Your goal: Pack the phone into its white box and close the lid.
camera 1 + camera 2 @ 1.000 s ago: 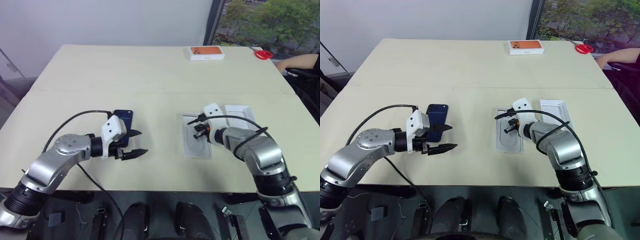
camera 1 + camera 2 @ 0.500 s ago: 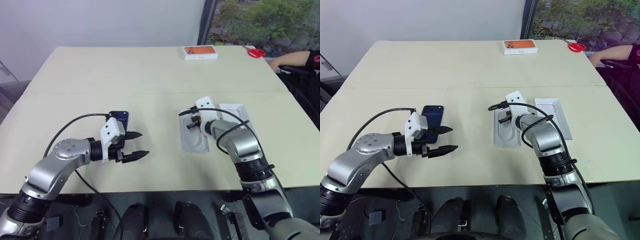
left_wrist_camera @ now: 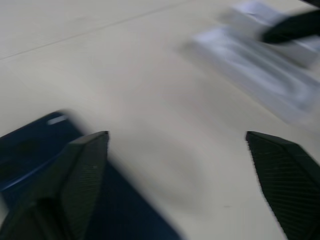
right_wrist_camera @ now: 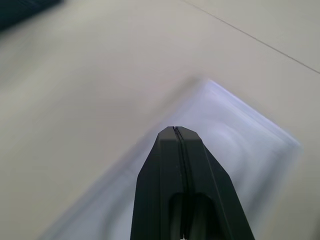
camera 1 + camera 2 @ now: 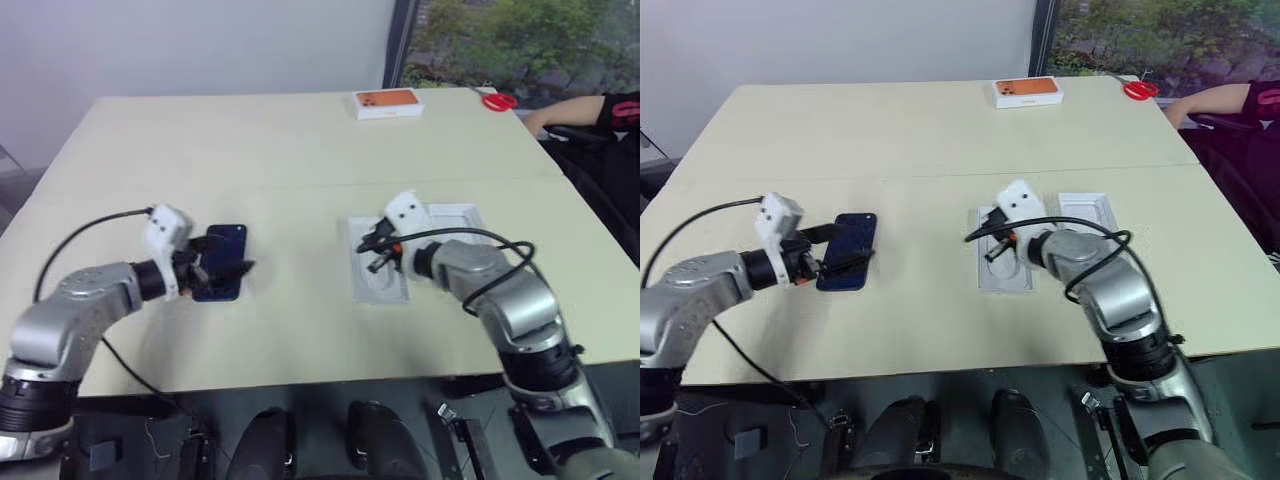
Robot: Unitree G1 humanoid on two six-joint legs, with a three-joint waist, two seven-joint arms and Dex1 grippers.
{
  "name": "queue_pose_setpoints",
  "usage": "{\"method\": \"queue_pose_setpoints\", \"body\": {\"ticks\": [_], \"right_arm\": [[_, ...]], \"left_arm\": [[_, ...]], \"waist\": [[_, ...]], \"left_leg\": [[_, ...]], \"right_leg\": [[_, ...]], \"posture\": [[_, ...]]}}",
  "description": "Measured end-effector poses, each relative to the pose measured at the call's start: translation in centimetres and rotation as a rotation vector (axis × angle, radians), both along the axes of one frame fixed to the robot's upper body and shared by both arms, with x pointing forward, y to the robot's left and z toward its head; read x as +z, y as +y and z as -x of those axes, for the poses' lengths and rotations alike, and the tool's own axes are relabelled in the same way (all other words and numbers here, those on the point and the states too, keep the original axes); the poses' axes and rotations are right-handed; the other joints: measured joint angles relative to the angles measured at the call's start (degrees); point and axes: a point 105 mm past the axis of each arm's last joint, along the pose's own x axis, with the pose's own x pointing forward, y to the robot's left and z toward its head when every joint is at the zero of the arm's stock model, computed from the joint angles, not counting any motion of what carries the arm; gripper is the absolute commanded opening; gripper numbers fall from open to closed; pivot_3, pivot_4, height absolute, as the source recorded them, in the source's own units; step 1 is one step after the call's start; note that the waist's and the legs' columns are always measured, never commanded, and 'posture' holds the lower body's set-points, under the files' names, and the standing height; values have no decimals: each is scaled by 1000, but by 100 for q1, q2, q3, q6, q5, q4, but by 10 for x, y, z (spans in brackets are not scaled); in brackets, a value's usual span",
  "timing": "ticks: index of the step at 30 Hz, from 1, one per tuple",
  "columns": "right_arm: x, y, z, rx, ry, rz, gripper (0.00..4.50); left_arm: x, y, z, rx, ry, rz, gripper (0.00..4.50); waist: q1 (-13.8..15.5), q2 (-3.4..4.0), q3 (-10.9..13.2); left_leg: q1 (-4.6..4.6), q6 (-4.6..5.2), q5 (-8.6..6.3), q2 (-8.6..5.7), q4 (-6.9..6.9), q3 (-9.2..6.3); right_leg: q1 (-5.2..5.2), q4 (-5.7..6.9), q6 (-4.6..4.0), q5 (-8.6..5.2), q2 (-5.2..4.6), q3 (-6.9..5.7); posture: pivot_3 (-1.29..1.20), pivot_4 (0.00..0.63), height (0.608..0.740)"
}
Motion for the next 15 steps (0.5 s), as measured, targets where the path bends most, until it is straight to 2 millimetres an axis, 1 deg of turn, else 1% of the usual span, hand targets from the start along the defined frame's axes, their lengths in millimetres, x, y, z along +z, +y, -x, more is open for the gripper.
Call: {"method": "queue_pose_setpoints", "body": {"ticks": [2, 4, 6, 8, 10, 13, 15], "right_arm": [[-3, 27, 4, 66, 14, -11, 0], [-6, 48, 3, 106, 29, -22, 0], [-9, 62, -1, 119, 38, -19, 0], [-15, 78, -3, 144, 47, -3, 0], [-25, 87, -2, 172, 56, 29, 0], [-40, 95, -2, 198, 80, 68, 0], [-45, 99, -2, 211, 88, 81, 0]], "left_arm": [[-4, 20, -4, 114, 41, -3, 4451], [-12, 36, -6, 216, 111, -15, 4451], [-22, 51, -5, 301, 205, -39, 4451], [-28, 64, -4, 383, 289, 1, 4451], [-30, 65, -3, 409, 346, 47, 4451], [-31, 60, -1, 403, 424, 80, 4451], [-31, 56, 0, 386, 458, 84, 4451]], "waist": [[14, 0, 0], [32, 0, 0], [56, -2, 1], [68, -3, 0], [75, -6, 0], [46, -7, -1], [31, -7, -1]], "left_leg": [[-2, -1, 1, 0, -3, -2], [-4, -6, 3, -2, 0, -2], [-5, -15, 9, -8, 1, -3], [-5, -17, 9, -11, 2, -6], [-7, -19, 10, -15, 1, -8], [-7, -26, 13, -21, 1, -6], [-6, -37, 19, -22, 0, -6]], "right_leg": [[-6, 5, 0, 0, 0, -1], [-5, 5, 0, 0, -4, -1], [-3, 4, -2, 1, -8, 0], [-1, 1, -2, 0, -10, -1], [0, -3, -2, 0, -14, -2], [-1, -2, -2, 1, -22, -1], [-4, 2, -2, 1, -23, -1]], "posture": [[0, 150, 740], [0, 150, 740], [0, 150, 740], [0, 150, 740], [0, 150, 740], [0, 150, 740], [0, 150, 740]]}}
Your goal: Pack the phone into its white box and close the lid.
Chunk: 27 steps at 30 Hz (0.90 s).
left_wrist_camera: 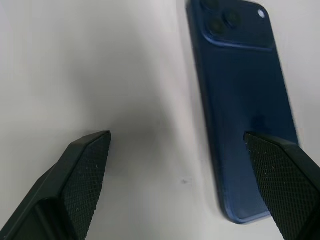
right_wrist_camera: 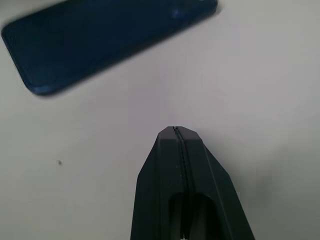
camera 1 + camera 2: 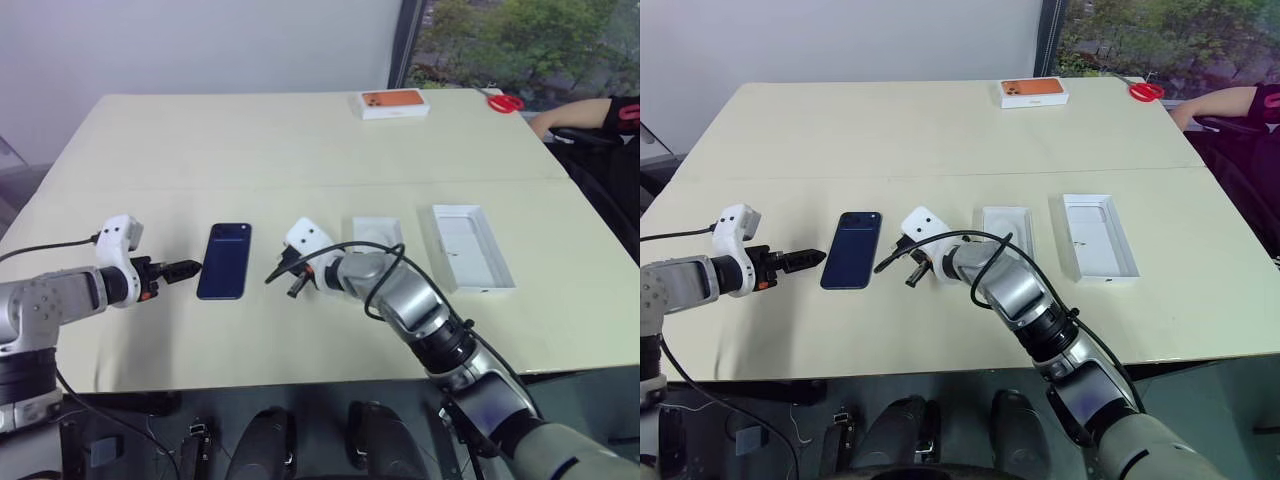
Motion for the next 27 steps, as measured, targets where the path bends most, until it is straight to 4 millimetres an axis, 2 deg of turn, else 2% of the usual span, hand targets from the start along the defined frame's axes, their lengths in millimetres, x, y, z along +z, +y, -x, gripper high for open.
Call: {"method": "queue_pose_setpoints", "body": {"ticks": [9, 13, 21, 27], "right_arm": [[-11, 35, 15, 132, 34, 7, 0], [-11, 38, 13, 141, 34, 17, 0], [-11, 36, 8, 135, 17, 28, 0], [-10, 38, 8, 139, 11, 28, 0]], "left_arm": [[-2, -42, 4, -162, 78, 145, 4451], [-4, -53, 3, -185, 84, 194, 4451], [-5, -59, 4, -162, 83, 262, 4451], [-7, -74, 4, -185, 79, 402, 4451]], "waist": [[33, 4, -4], [49, 7, -11], [45, 11, -16], [28, 10, -17]], "left_leg": [[5, -21, 11, -8, -10, -2], [6, -24, 12, -13, -10, -7], [8, -26, 12, -15, -10, -11], [7, -27, 13, -16, -11, -13]], "right_leg": [[-1, 7, 0, 0, -14, 0], [2, 6, -1, 0, -20, -2], [6, 6, -1, 0, -31, -1], [5, 7, -1, 0, -35, -1]], "posture": [[0, 150, 740], [0, 150, 740], [0, 150, 740], [0, 150, 740]]}}
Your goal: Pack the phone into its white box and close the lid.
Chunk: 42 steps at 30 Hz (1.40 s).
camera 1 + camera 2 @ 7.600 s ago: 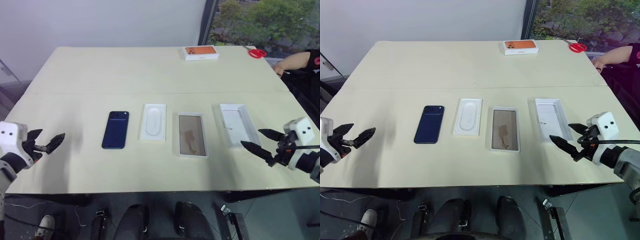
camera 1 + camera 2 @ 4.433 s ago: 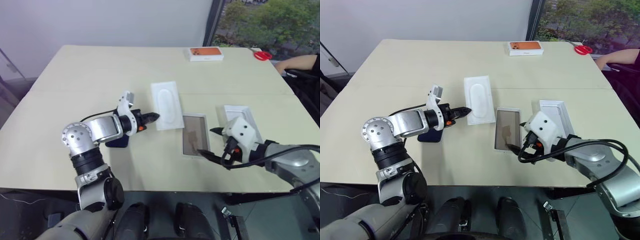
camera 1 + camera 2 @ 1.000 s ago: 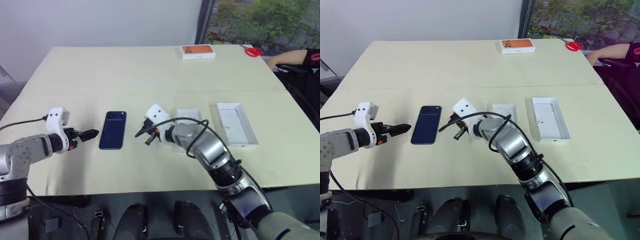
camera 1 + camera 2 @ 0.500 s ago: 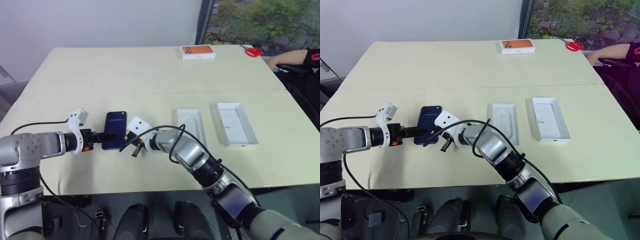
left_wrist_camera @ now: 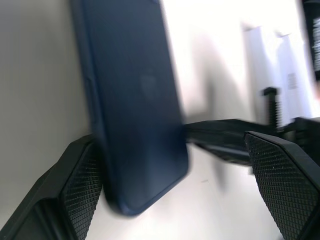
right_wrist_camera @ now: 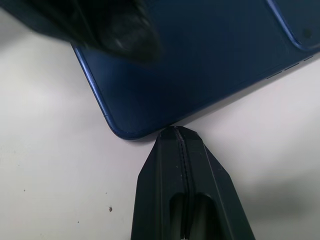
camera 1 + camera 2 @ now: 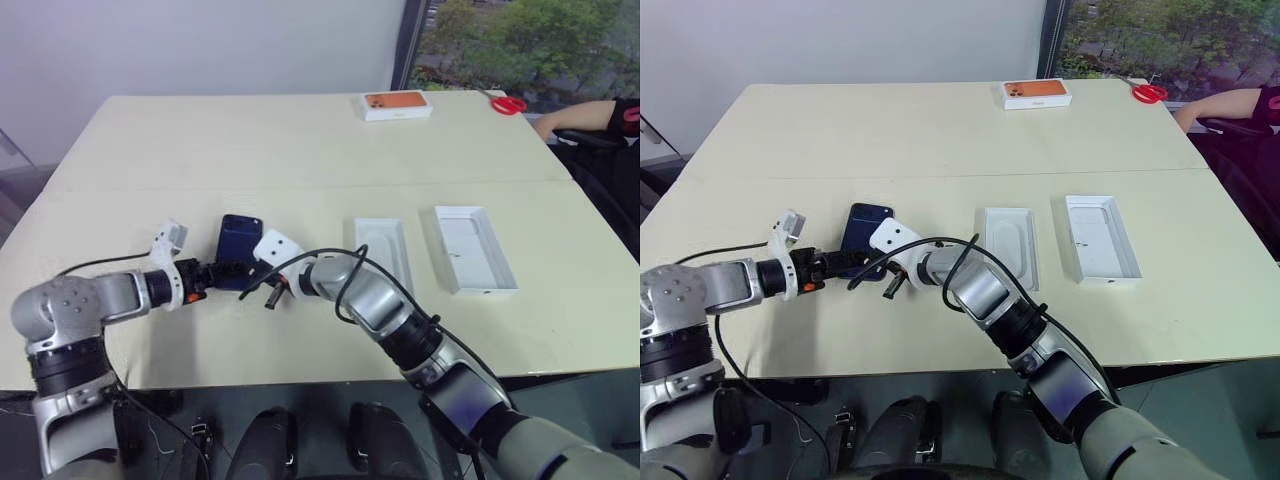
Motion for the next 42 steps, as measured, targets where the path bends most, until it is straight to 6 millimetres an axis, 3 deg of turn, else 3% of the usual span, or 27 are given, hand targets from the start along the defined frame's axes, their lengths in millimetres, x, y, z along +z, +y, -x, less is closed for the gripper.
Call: {"method": "queue_pose_setpoints", "body": {"ticks": [7, 8, 10, 17, 23, 28, 32, 37, 42], "right_arm": [[0, 1, 1, 8, -2, 4, 0], [0, 1, 1, 9, -3, 5, 0], [0, 1, 1, 9, -3, 4, 0], [0, -3, 1, 5, -5, 2, 0], [3, -16, 4, -14, -19, 14, 0], [19, -30, 1, -48, -60, 6, 0], [37, -55, -3, -101, -101, 4, 0], [71, -105, 1, -172, -161, -30, 0], [76, -188, 4, -332, -187, 82, 0]], "left_arm": [[-1, 1, -1, 1, 24, 21, 4451], [0, 2, -1, 5, 27, 23, 4223], [-1, 5, -2, 11, 41, 28, 3651], [-4, 9, -3, 19, 78, 59, 111], [-3, 10, -5, 36, 72, 89, 111], [-4, 12, -5, 51, 76, 109, 48], [-3, 4, -5, 39, 72, 152, 48], [8, -39, -4, -62, 12, 221, 48], [45, -128, -8, -188, -92, 365, 48]], "waist": [[-20, 0, 0], [-21, 0, 0], [-29, 0, 0], [-39, -5, 1], [-40, -6, 2], [-40, -6, 2], [0, -9, 5], [41, -14, 7], [168, -27, 14]], "left_leg": [[0, 0, 0, 0, -3, 0], [0, 0, 0, 0, -3, 0], [0, 0, 0, 0, -4, 0], [-4, -7, 3, 1, -9, 0], [-7, -2, 0, 2, -14, -1], [-7, 1, -1, 2, -17, -1], [-11, 6, -5, 0, -16, -2], [-18, 17, -11, -5, -13, -3], [-22, 37, -22, -15, 5, -1]], "right_leg": [[-3, 1, 0, 0, 1, 0], [-4, 1, 0, 0, 1, 0], [-5, 1, 0, 0, 2, 0], [-12, 1, 0, 0, 1, 1], [-19, 1, -1, 1, -1, 2], [-21, 1, -1, 1, -3, 2], [-21, -1, -1, 1, -10, 0], [-12, -19, -1, 1, -20, -2], [6, -36, 0, 1, -27, -5]], "posture": [[0, 150, 740], [0, 150, 740], [0, 150, 740], [0, 150, 740], [0, 150, 740], [0, 150, 740], [0, 150, 740], [0, 150, 740], [0, 150, 740]]}}
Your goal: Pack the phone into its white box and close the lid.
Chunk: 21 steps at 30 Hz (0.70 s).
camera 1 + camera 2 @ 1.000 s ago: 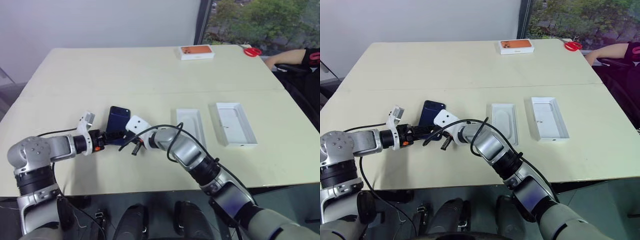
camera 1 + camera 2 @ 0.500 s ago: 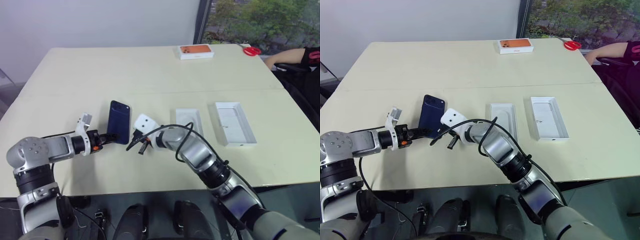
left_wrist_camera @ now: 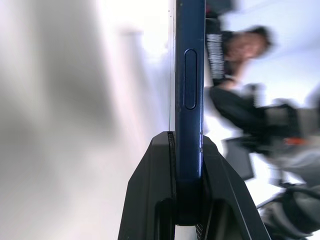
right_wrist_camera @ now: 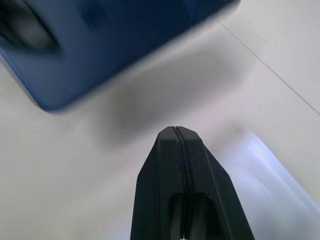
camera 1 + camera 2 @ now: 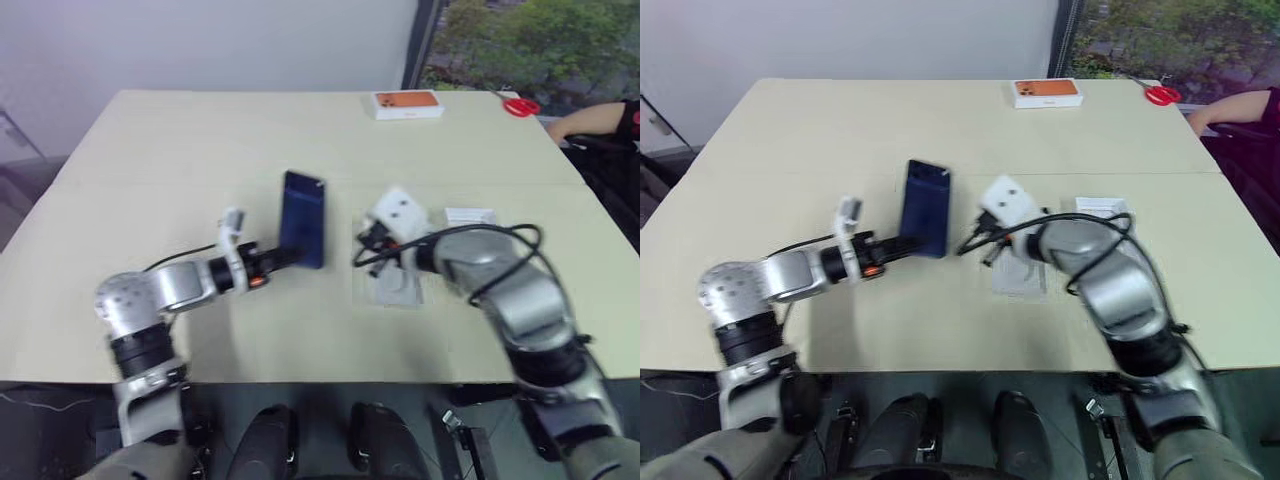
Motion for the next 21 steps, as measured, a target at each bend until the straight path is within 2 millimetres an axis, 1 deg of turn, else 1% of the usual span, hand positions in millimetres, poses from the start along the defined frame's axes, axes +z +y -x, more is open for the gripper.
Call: {"method": "queue_pose_setpoints", "body": {"ticks": [2, 3, 6, 9, 12, 15, 17, 21], "right_arm": [[-1, -29, 2, -71, 9, 31, 0], [0, -37, 3, -90, 6, 38, 0], [-7, -67, 9, -164, 33, 81, 0], [-14, -87, 18, -199, 57, 109, 0], [-16, -100, 24, -219, 66, 129, 0], [-14, -109, 28, -242, 63, 137, 0], [-13, -112, 29, -246, 57, 139, 0], [-17, -114, 31, -253, 66, 140, 0]], "left_arm": [[6, -34, 0, -23, 26, 9, 48], [4, -40, -1, -32, 42, -27, 48], [-12, -36, -9, 32, 127, -111, 48], [-28, -38, -12, 47, 217, -187, 48], [-33, -42, -14, 43, 255, -229, 48], [-33, -46, -15, 41, 274, -226, 48], [-32, -53, -13, 15, 273, -231, 48], [-26, -64, -9, -33, 262, -202, 48]], "waist": [[-7, -6, 3], [-43, -12, 7], [-106, -12, 9], [-25, -17, 13], [-1, -20, 15], [-2, -26, 18], [0, -31, 21], [13, -37, 25]], "left_leg": [[1, 8, -3, -2, 5, 2], [6, 9, -4, 0, 4, 7], [19, 10, -3, 26, -3, 8], [17, 8, -1, 36, -2, 1], [13, 7, -1, 32, 7, 1], [12, 8, -1, 17, 12, 6], [12, 8, -1, 14, 13, 6], [12, 5, 0, 15, 13, 3]], "right_leg": [[6, -4, 1, 0, 2, 0], [5, -2, 1, -1, 6, 3], [6, 5, 2, -1, 41, 9], [5, 8, 1, -1, 69, 2], [11, 0, 0, -2, 68, 0], [14, -4, 0, -2, 46, 1], [16, -6, -1, -3, 43, 1], [16, -5, -2, -3, 42, 6]], "posture": [[0, 150, 740], [0, 150, 740], [0, 150, 740], [0, 150, 740], [0, 150, 740], [0, 150, 740], [0, 150, 740], [0, 150, 740]]}}
